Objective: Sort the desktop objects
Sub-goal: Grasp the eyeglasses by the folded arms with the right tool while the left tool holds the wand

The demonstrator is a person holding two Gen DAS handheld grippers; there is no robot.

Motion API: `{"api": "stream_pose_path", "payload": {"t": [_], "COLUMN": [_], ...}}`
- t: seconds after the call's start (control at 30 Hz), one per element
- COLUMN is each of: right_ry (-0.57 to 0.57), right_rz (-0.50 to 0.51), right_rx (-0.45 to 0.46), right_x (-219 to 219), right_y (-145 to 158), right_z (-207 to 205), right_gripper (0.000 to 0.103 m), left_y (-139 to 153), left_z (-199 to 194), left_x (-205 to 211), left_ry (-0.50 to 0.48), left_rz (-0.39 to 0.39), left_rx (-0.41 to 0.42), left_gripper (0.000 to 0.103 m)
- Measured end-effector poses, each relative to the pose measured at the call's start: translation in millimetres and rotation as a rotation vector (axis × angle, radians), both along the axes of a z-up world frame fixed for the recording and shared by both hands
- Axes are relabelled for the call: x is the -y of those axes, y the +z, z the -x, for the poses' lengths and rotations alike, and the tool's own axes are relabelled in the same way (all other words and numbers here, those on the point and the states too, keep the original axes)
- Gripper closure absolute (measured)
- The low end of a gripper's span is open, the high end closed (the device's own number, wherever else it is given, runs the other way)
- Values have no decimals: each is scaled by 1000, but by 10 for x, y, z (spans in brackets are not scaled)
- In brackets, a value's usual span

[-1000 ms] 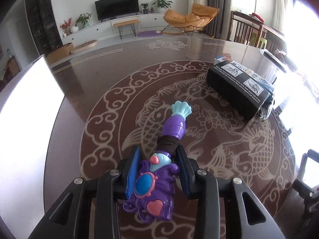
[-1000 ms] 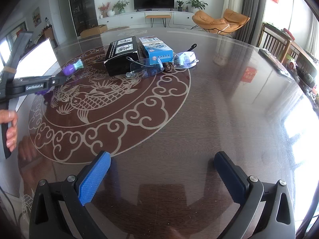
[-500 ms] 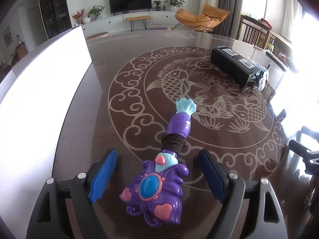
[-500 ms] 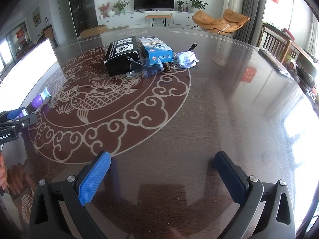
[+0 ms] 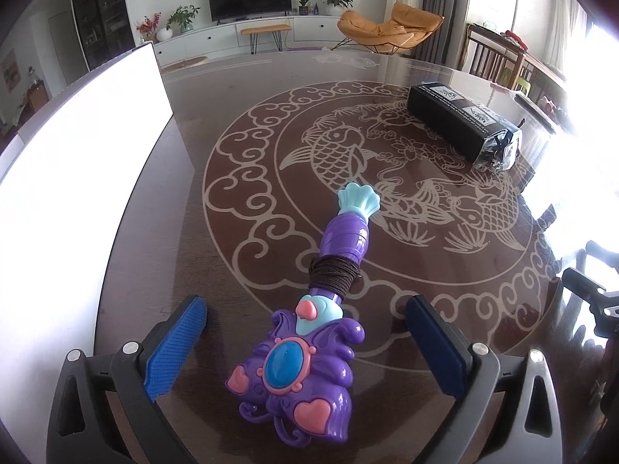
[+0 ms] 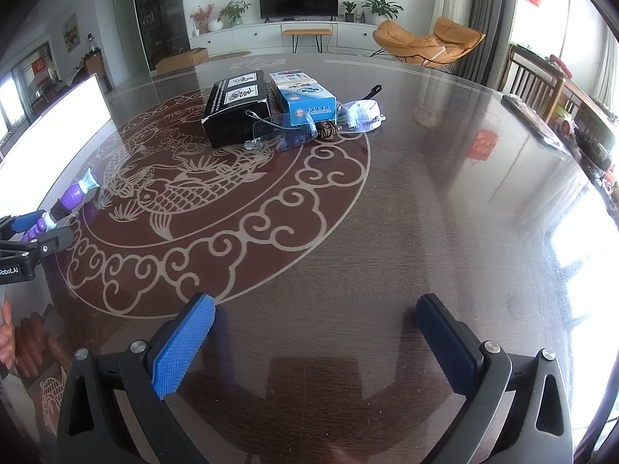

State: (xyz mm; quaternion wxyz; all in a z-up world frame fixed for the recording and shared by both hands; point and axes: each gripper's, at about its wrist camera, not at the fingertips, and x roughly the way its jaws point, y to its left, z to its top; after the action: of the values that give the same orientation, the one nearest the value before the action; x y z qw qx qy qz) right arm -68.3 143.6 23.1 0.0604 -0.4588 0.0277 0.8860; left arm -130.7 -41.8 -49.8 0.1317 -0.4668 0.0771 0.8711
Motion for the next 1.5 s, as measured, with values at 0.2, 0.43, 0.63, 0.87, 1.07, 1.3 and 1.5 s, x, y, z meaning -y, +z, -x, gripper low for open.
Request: {"api": "stream_pose_path", "payload": {"t": [0.2,0.43,0.63,0.87,1.07,1.3,1.5], "right_ry": [-34,-245,113,500,198,-27,-46], "right_rz": [164,215,502,620,480,240,5], "right_rx": [1,-97,-30,366,96,-1,-5], "right_x": [-216,-706,-586,-215,-619,-284,166], "right_y": [95,468,387,271,592,322,-5], "right_z": [399,1400,1880,1313,922,341,282], "right_gripper": [0,0,0,0,0,0,0], "left_y": [-1,-3,-3,2,0,-13,-17], "left_z": [-4,-7,-2,2,1,1,2], "left_x": [2,0,-4,-16,-24,-29,-30], "left_ry": [1,1,-2,0,1,3,4], "left_rz": [0,0,-3,-3,-3,-3,-2], "left_rx": [-1,-1,0,-1,-1,-2,-3], "left_gripper": [0,0,0,0,0,0,0]}}
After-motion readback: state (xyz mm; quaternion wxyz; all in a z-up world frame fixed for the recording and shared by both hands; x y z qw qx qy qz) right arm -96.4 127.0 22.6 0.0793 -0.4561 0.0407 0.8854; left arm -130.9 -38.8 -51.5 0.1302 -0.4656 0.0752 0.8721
